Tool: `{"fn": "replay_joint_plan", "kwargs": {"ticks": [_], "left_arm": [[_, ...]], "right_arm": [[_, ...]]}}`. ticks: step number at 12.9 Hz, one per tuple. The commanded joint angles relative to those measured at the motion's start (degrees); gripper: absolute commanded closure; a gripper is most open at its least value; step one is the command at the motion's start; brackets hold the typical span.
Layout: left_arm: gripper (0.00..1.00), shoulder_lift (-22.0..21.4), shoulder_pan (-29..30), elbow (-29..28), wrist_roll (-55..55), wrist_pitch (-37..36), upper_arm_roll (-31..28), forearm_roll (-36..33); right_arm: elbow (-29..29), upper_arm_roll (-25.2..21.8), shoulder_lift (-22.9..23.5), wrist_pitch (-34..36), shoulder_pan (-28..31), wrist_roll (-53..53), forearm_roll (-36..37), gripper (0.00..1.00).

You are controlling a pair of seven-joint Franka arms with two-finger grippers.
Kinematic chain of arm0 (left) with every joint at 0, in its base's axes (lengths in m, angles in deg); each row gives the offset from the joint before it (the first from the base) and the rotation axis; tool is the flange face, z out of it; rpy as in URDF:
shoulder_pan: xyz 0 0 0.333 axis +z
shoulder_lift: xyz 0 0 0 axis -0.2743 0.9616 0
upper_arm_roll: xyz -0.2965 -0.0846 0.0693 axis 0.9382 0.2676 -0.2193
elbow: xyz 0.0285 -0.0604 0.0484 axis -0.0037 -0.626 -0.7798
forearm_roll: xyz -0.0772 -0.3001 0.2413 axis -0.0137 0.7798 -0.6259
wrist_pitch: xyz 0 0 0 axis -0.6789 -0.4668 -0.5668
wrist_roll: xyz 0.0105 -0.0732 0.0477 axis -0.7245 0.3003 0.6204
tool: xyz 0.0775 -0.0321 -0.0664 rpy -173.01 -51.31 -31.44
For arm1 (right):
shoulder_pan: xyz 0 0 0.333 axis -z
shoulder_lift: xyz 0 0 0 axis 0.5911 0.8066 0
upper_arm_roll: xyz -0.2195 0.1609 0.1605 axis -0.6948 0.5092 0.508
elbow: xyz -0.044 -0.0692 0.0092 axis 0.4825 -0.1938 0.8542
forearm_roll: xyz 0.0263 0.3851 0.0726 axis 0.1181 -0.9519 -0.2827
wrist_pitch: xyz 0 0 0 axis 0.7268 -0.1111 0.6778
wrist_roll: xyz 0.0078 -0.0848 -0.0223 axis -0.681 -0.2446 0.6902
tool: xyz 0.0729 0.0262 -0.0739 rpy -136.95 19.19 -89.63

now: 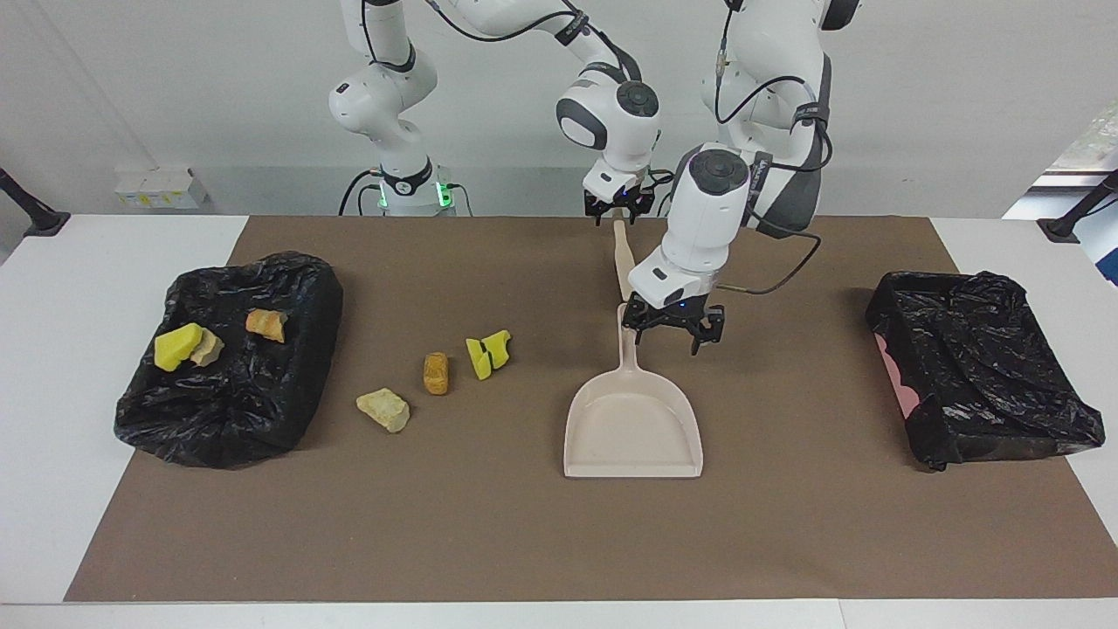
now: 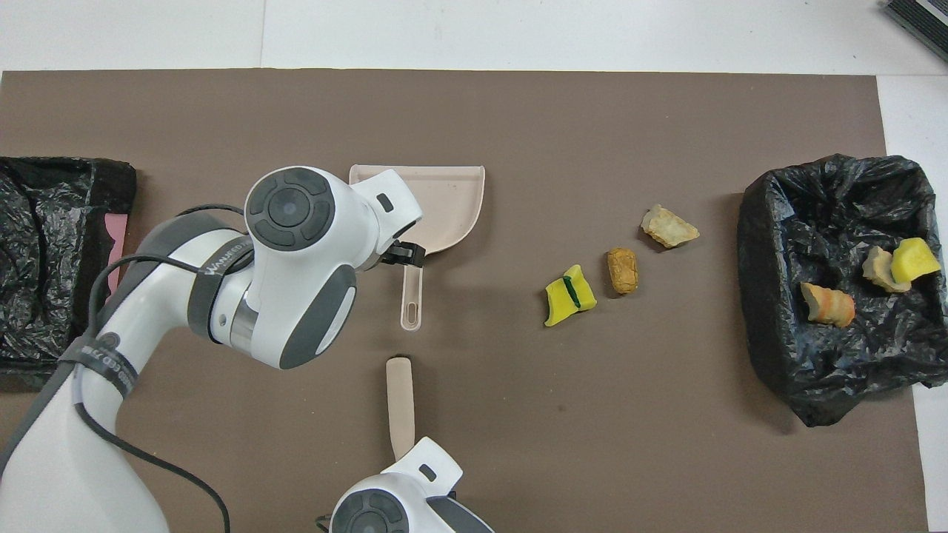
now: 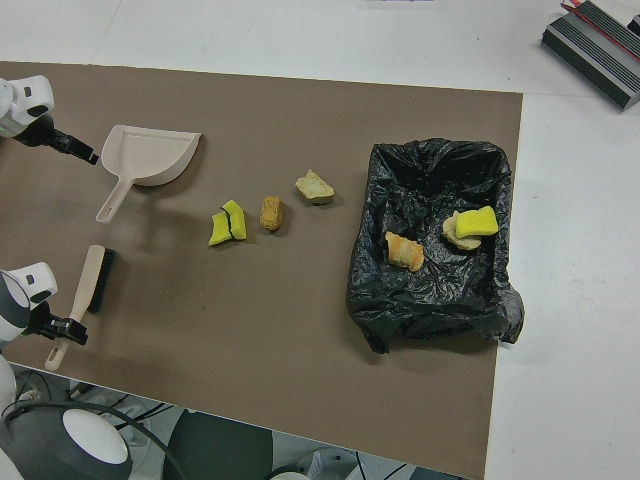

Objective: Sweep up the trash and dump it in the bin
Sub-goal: 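Grasp the brush with the right gripper while the left gripper holds the dustpan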

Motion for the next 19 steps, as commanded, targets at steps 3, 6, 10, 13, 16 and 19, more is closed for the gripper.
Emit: {"fn": "replay_joint_plan", "kwargs": {"ticks": [3, 6, 10, 13, 16, 19], "left_arm": [[0.00, -1.70, -4.18, -6.48, 4.68, 4.28, -0.98, -0.54], [0.00, -1.35, -4.89, -7.02, 6.18, 6.48, -0.98, -0.54], [0.08, -1.79, -5.68, -8.77, 6.27, 8.14, -0.89, -0.54], [0.14, -2.14, -5.59, -9.83, 6.27, 8.68, -0.89, -0.45], [0.30, -2.41, -5.42, -10.27, 6.27, 8.76, -0.89, -0.45], [0.59, -2.32, -4.98, -10.18, 5.92, 8.15, -0.89, 1.04]], "right_arm": [[-0.06, 0.66, 0.45, -4.11, 0.72, -0.99, -1.99, 0.56], [-0.75, 0.57, 1.24, -5.36, 1.25, -0.82, -1.91, 1.00], [-1.29, 0.31, 1.08, -2.82, 3.00, -0.82, -1.29, 1.00], [-3.92, 0.13, -0.68, 5.96, 6.07, -0.90, -0.76, 1.00], [-3.84, 0.13, -5.07, 11.94, 11.86, 0.49, -0.67, 1.00], [-4.01, 0.04, -7.80, 17.13, 18.54, 6.02, 0.37, 1.00]]}}
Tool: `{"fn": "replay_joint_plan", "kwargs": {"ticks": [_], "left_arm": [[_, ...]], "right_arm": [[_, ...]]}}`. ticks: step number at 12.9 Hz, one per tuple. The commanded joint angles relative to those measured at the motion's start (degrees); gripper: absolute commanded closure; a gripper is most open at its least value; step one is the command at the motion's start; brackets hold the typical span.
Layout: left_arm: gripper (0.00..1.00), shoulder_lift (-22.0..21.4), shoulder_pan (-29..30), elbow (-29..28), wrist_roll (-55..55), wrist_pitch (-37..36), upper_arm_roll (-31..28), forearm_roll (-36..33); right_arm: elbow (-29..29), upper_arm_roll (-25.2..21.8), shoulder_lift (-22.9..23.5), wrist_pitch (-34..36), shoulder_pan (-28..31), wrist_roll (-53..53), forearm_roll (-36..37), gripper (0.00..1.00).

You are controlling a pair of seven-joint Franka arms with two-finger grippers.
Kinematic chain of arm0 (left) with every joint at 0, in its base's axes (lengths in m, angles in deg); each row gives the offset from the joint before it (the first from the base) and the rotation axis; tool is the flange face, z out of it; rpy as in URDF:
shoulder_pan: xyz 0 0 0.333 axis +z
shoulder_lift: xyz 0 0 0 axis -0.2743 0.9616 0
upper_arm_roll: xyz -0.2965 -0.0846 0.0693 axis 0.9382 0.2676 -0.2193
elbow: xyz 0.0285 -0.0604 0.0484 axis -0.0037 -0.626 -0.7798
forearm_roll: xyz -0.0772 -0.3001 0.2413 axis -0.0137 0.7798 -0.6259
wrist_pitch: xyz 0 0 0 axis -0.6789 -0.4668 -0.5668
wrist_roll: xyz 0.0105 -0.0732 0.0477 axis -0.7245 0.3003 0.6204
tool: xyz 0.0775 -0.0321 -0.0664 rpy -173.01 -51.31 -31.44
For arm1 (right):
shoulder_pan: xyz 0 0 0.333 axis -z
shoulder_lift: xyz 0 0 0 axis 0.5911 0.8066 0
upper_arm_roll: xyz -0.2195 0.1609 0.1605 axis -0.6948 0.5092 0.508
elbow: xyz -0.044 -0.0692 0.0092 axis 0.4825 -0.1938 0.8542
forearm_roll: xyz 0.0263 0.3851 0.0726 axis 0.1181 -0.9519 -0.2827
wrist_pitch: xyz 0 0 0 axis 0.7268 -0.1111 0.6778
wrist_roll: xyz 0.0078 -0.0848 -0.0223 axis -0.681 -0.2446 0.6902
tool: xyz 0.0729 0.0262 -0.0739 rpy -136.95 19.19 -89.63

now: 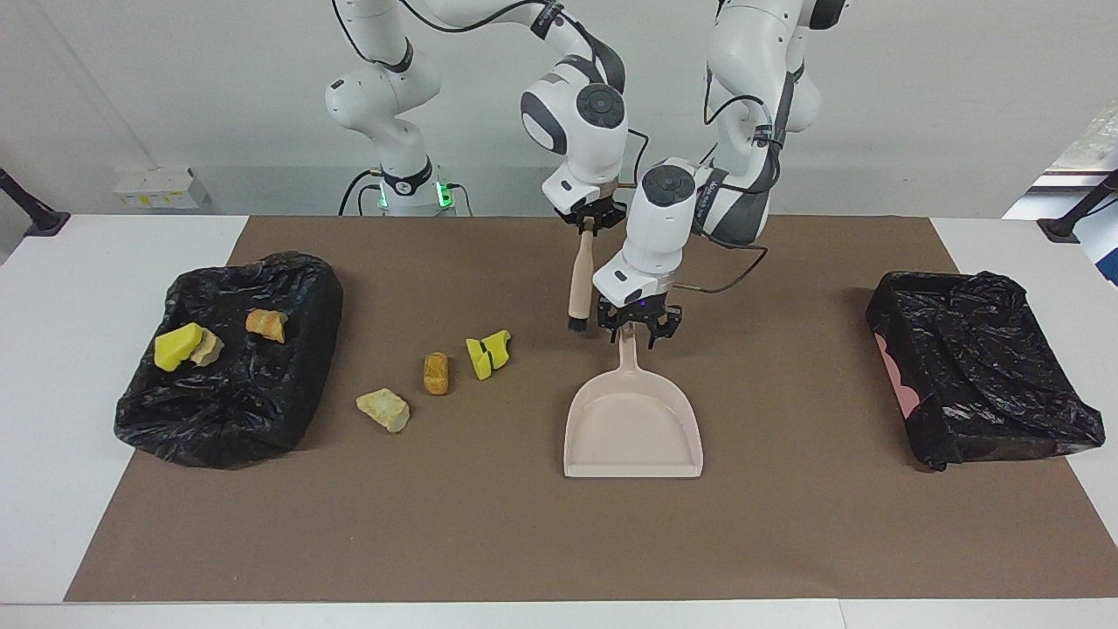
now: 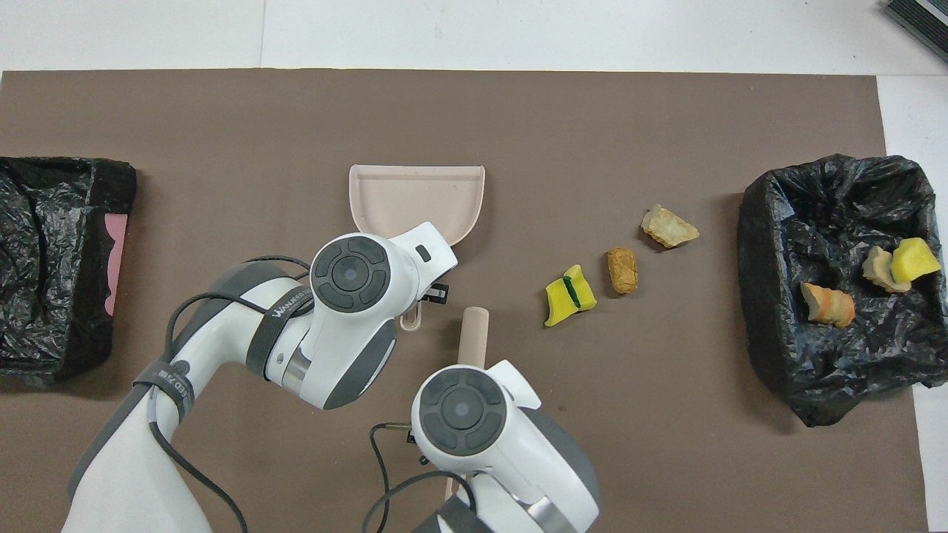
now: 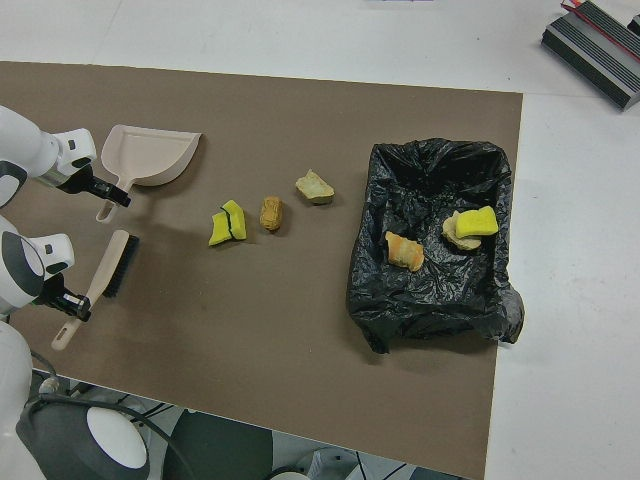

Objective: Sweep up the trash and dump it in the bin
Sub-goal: 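Grasp the brush with the right gripper while the left gripper holds the dustpan, then sweep the sponge, nugget and bread toward the dustpan with the right gripper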

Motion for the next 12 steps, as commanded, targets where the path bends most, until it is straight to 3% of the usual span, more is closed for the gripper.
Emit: {"fn": "replay_joint_plan", "kwargs": {"ticks": [1, 3, 5, 8, 12], "left_arm": [[0.65, -1.85, -0.16, -2.31, -0.02, 0.75, -0.54, 0.82], [0.79, -1.50, 0.27, -1.70, -0.46, 1.19, -0.54, 0.82], [0.99, -1.14, 1.76, -0.73, -3.17, 0.93, -0.72, 0.73], [1.00, -2.11, 4.67, 1.55, -11.15, -2.31, -0.89, 0.03], [1.00, -6.41, 6.60, 2.44, -29.42, -13.45, -1.24, 0.03]], "right_arm": [[0.34, 0.30, -2.73, 3.46, 6.01, 5.16, 2.26, 1.00], [-1.49, 0.57, -2.65, 6.26, 12.42, 10.86, 3.85, 1.00], [-2.21, 0.48, -1.68, 7.25, 16.38, 16.31, 8.66, 1.00], [-2.47, 0.48, -0.54, 7.51, 22.54, 24.40, 14.47, 1.00], [-2.91, 0.57, 1.04, 6.29, 30.79, 35.03, 24.67, 1.00]]}}
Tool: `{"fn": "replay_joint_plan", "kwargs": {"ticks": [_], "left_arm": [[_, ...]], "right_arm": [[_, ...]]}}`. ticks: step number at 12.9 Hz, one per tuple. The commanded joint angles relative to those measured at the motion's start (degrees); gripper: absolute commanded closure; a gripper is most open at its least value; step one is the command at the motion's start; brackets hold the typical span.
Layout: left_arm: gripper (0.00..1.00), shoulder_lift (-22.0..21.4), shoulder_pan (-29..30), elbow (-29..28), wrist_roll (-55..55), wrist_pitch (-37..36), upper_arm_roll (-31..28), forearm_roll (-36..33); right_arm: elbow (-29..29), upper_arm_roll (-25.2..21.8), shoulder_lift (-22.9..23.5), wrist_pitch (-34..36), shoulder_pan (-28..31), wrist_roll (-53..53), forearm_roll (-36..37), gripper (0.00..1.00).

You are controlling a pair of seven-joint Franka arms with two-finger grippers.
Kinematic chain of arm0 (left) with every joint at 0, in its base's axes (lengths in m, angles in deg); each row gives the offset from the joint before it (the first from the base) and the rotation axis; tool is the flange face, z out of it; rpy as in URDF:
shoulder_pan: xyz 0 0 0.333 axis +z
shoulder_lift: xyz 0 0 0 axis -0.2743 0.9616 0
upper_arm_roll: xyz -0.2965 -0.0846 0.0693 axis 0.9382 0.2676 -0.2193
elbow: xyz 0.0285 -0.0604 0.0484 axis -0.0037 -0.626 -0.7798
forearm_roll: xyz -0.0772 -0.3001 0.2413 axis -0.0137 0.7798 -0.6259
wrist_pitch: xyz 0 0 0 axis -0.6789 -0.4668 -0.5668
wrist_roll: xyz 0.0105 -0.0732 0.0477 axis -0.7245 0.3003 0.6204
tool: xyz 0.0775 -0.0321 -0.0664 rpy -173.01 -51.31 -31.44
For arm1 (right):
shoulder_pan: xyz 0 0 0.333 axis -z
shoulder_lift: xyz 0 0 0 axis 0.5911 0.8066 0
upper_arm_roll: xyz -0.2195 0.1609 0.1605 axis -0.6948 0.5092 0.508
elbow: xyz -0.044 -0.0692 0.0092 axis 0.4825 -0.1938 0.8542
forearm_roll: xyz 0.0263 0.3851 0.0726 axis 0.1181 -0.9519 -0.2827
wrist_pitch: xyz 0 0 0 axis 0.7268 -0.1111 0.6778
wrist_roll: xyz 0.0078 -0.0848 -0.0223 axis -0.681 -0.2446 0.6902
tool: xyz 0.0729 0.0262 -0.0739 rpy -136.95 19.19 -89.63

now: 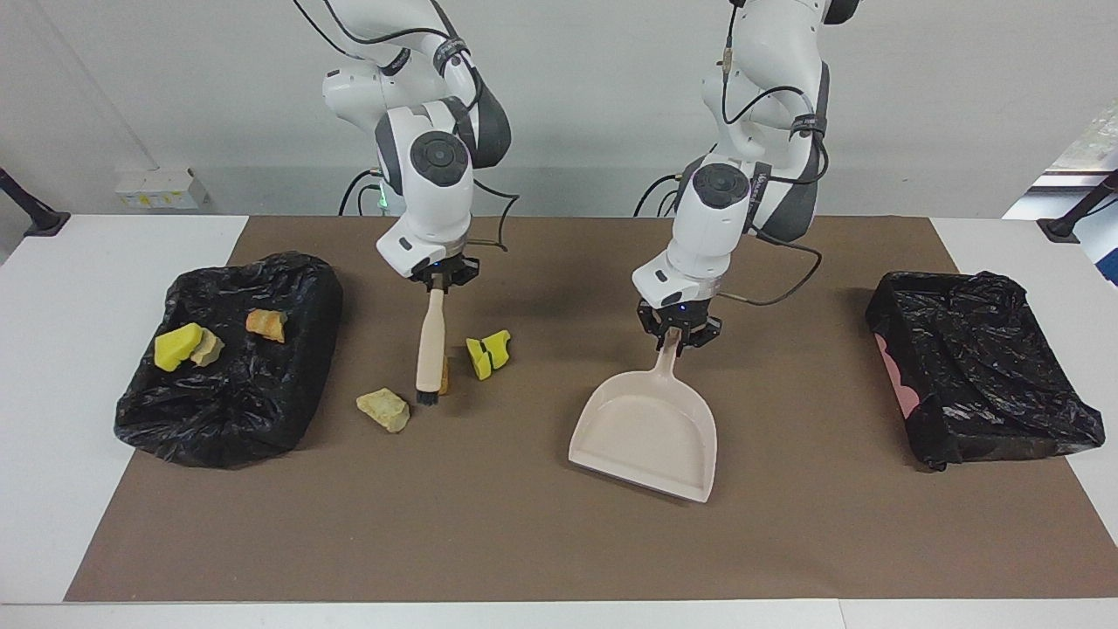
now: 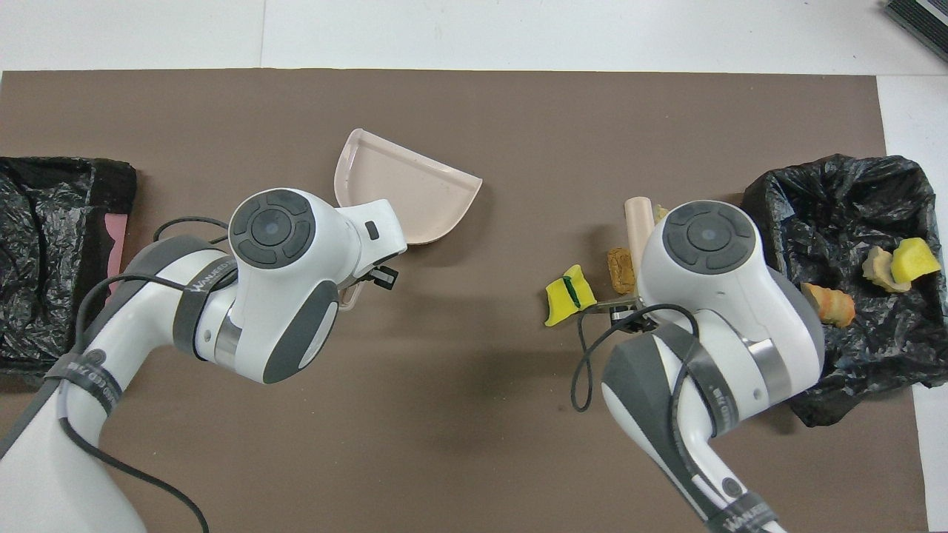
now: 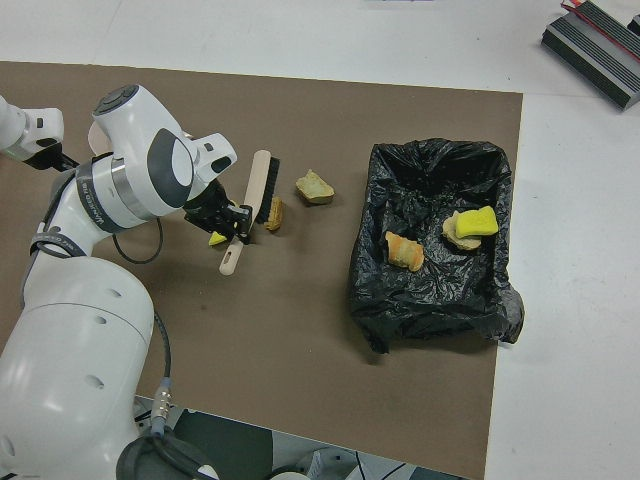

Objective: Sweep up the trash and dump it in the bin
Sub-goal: 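Sweep the sponge, nugget and bread toward the dustpan with the right gripper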

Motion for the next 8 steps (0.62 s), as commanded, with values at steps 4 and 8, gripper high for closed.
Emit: {"fn": "replay_joint_plan", "kwargs": {"ticks": [4, 8], "left_arm": [[1.00, -5.13, 1.18, -2.55, -17.13, -8.16, 0.18, -0.55], [1.00, -6.54, -1.01, -5.63, -21.44, -7.28, 0.27, -0.56]], "right_arm": [[1.54, 0.77, 1.33, -3.61, 10.21, 11.59, 5.62, 1.00], [4.10, 0.94, 3.44, -9.61, 11.89, 14.75, 6.86, 1.00]]}}
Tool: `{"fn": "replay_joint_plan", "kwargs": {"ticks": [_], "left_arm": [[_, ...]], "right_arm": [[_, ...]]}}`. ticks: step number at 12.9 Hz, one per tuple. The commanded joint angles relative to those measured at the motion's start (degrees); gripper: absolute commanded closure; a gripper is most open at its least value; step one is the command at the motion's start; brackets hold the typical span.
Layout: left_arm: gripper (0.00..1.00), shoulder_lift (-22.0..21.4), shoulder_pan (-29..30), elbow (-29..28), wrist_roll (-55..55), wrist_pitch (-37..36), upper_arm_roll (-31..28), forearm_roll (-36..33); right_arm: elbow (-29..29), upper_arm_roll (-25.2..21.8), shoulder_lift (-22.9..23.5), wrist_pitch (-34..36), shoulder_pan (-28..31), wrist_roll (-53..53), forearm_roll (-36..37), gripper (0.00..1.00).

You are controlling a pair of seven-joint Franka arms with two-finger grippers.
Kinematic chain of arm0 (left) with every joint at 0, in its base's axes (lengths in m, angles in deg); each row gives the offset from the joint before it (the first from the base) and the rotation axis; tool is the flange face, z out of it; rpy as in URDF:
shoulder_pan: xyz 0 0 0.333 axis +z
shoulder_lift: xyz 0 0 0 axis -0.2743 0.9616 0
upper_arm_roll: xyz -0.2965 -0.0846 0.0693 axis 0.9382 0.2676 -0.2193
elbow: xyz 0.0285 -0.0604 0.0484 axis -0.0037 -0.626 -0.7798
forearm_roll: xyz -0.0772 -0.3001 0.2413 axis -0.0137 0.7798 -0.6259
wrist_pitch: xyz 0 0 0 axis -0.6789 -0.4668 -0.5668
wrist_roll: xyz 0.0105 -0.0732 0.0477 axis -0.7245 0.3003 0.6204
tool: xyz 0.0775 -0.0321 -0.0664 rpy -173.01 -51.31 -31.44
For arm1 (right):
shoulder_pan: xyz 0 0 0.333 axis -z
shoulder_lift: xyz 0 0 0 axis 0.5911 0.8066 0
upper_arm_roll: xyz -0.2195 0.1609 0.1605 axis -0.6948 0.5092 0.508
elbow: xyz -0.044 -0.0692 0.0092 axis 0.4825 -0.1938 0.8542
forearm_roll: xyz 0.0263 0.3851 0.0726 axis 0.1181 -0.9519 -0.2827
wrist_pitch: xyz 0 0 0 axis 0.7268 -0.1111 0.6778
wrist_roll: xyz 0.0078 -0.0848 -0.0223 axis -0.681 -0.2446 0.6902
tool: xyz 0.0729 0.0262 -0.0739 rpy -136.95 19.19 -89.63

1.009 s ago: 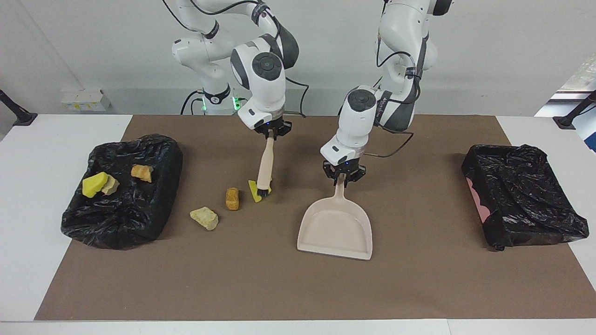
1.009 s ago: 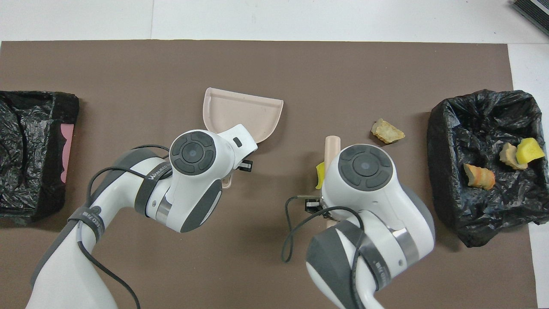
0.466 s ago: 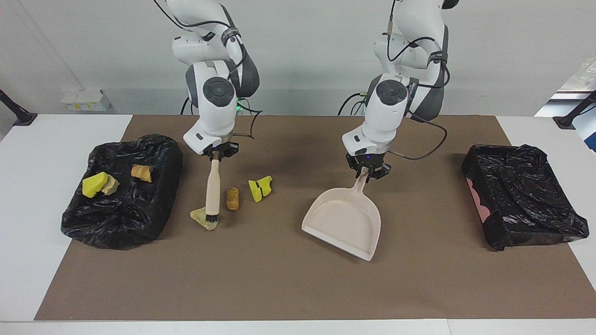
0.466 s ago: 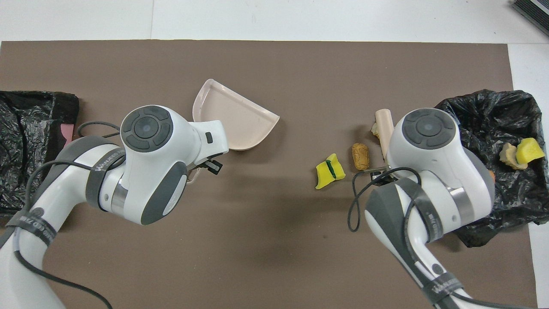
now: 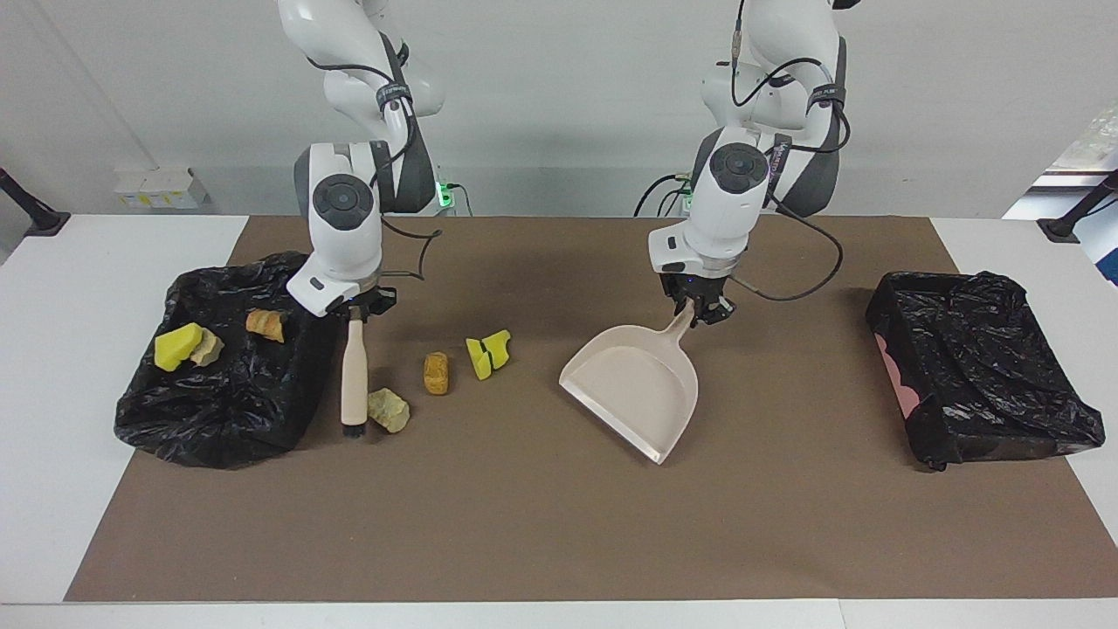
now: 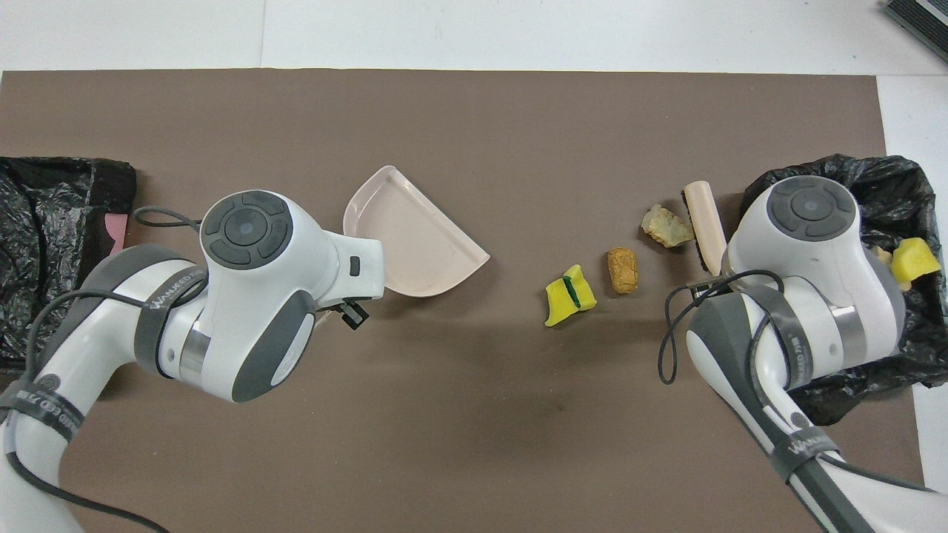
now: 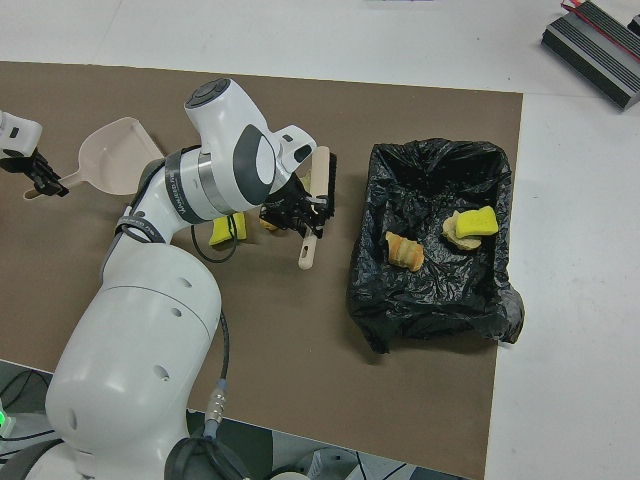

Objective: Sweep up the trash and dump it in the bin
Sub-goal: 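Sweep the sponge, nugget and bread toward the dustpan with the right gripper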

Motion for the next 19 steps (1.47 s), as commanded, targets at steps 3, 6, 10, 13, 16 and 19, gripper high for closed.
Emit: {"fn": "replay_joint_plan", "kwargs": {"ticks": [3, 6, 10, 13, 16, 19], "left_arm": [[1.00, -4.37, -2.53, -6.27, -2.97, 0.71, -0.18, -1.81], [1.00, -8.59, -5.26, -13.65, -6.76, 4.48, -0.18, -2.78], [1.00, -8.08, -9.13, -15.34, -6.41, 6.07, -0.18, -6.30], [1.00, -8.77, -9.30, -17.00, -6.42, 6.60, -0.10, -6.30], [1.00, -7.90, -9.74, -17.97, -4.50, 7.39, -0.10, -6.30], [1.00, -7.81, -9.04, -18.77, -4.13, 8.71, -0.10, -6.30]], "right_arm": [[3.18, 1.15, 0.47, -2.86, -0.96, 2.28, -1.44, 1.00], [3.89, 1.15, 0.48, -4.79, -3.85, 2.38, -9.53, 1.00], [3.28, 1.07, 2.84, -6.01, -9.03, -1.04, -13.14, 1.00], [2.58, 1.24, 4.43, -8.57, -12.72, -4.31, -13.93, 1.00], [1.70, 1.24, 4.34, -8.57, -18.52, -4.75, -19.37, 1.00], [0.21, 1.33, 4.52, -8.22, -23.27, -3.69, -26.47, 1.00]]}}
